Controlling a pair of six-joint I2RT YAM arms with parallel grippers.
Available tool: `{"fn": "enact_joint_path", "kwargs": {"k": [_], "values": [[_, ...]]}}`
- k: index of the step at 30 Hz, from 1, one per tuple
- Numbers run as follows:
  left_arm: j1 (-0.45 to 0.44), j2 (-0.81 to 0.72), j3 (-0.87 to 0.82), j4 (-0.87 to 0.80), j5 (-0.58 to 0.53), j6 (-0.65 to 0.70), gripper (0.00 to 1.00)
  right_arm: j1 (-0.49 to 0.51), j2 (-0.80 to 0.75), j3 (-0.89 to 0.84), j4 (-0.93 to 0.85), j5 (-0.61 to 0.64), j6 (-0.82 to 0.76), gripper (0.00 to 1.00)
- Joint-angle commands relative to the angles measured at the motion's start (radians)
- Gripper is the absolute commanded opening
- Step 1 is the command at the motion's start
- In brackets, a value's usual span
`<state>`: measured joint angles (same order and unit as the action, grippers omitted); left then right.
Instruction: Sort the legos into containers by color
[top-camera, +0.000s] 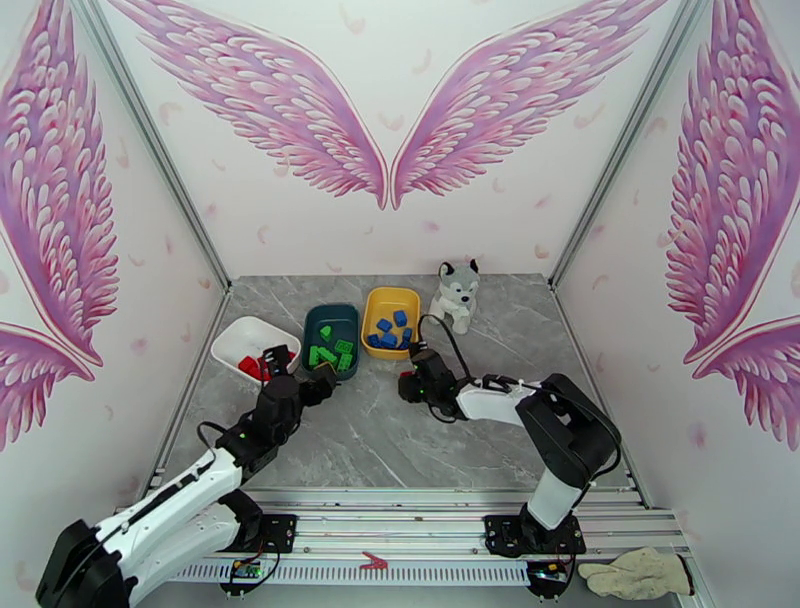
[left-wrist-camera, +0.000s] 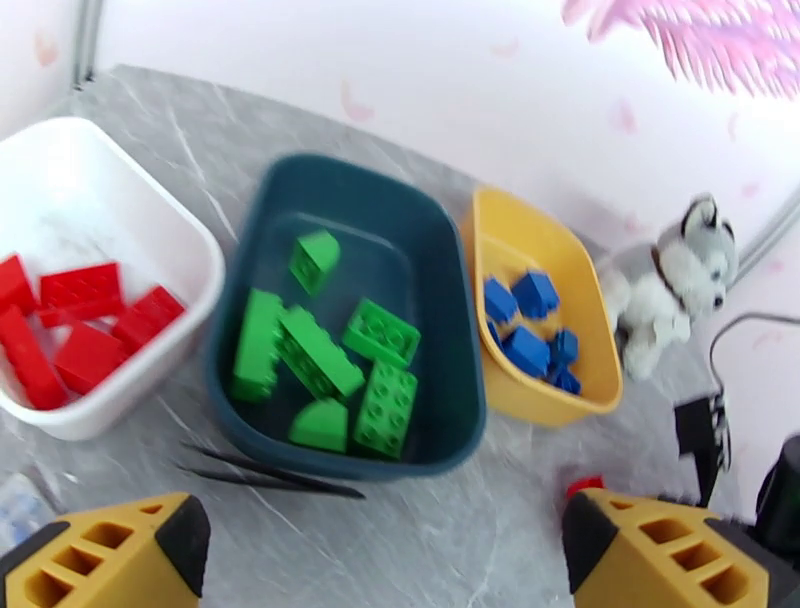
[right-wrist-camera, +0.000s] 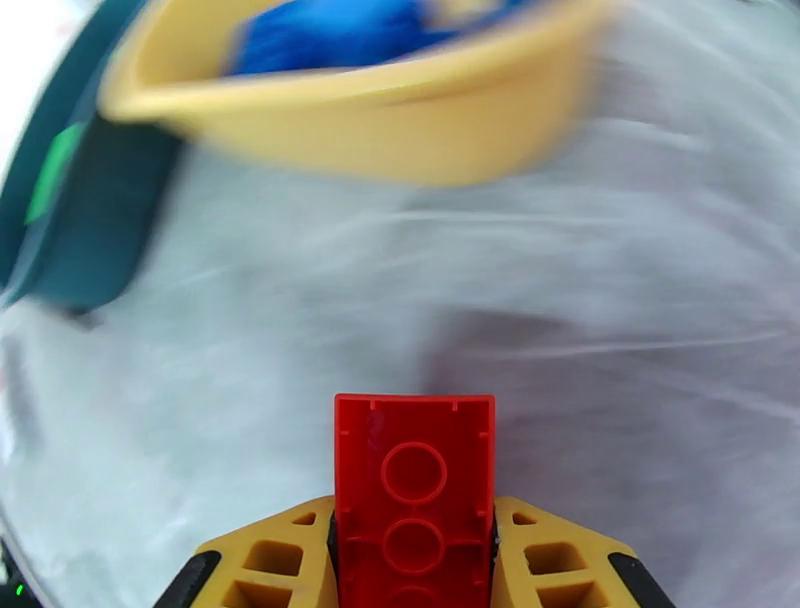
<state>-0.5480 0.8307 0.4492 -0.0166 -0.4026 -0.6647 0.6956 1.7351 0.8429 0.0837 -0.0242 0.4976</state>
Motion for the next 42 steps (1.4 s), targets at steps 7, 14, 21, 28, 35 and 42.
{"fn": "enact_joint_path", "kwargs": {"k": [7,14,21,28,35,42], "values": [[0.226,-0.144,0.050,-0.191,0.074,0.014,0.99,0.162,0.232,0.478,0.017,-0.217,0.063,0.23],[0.319,-0.145,0.113,-0.225,0.094,0.009,0.99,0.176,0.622,1.077,-0.061,-0.411,0.145,0.26],[0.341,-0.153,0.152,-0.279,0.055,0.044,0.99,0.176,0.861,1.529,-0.261,-0.402,0.122,0.68],[0.339,-0.158,0.279,-0.370,0.008,0.205,0.99,0.158,0.602,1.163,-0.187,-0.285,0.028,0.90],[0.341,-0.203,0.250,-0.169,-0.124,0.300,0.94,0.145,0.128,0.610,-0.088,0.225,-0.088,0.94],[0.339,-0.195,-0.056,0.242,-0.057,0.618,0.99,0.090,-0.144,0.227,0.133,0.409,-0.301,0.99]]}}
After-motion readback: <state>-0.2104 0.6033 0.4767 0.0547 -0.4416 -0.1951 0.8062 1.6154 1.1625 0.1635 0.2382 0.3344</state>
